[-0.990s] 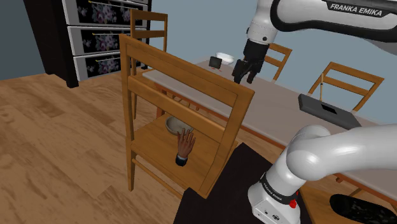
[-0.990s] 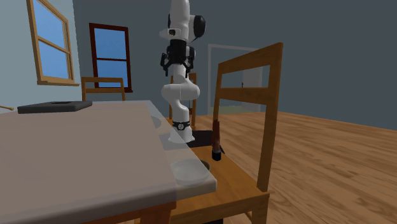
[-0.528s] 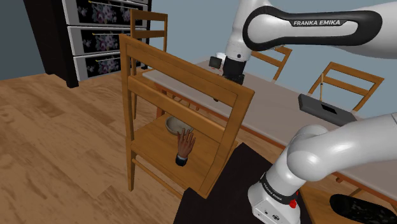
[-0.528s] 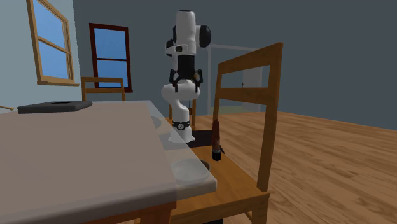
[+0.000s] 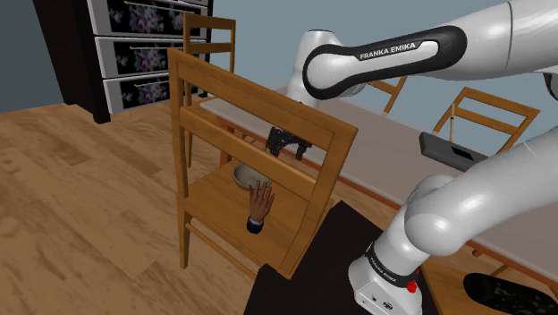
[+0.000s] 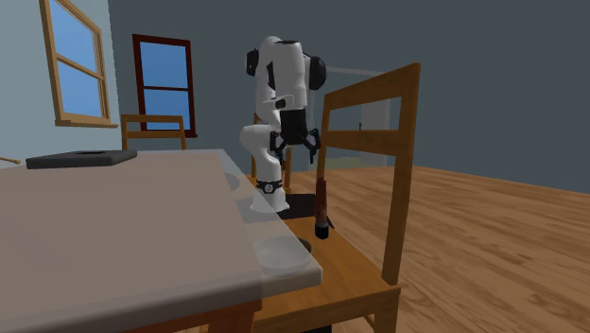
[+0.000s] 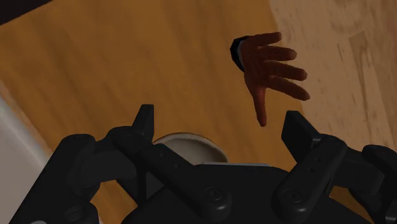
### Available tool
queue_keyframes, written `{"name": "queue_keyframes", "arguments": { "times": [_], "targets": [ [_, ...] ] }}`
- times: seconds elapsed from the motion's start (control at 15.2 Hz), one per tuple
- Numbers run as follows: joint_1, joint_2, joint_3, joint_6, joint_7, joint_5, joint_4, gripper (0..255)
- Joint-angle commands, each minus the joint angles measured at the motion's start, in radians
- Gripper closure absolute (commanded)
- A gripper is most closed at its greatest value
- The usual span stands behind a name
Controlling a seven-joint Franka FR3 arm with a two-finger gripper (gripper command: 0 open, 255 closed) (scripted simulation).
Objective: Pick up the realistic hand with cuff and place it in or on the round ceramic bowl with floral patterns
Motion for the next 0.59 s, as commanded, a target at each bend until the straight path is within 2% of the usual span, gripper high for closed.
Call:
{"name": "queue_keyframes", "arguments": {
  "times": [0.0,0.4,0.53],
  "targets": [
    [0.01,0.067,0.011,0.061,0.02,0.034,0.001,0],
    [0.044,0.285,0.044,0.216,0.066,0.135,0.05,0],
    [0.048,0.307,0.047,0.24,0.067,0.144,0.048,0]
  ]
}}
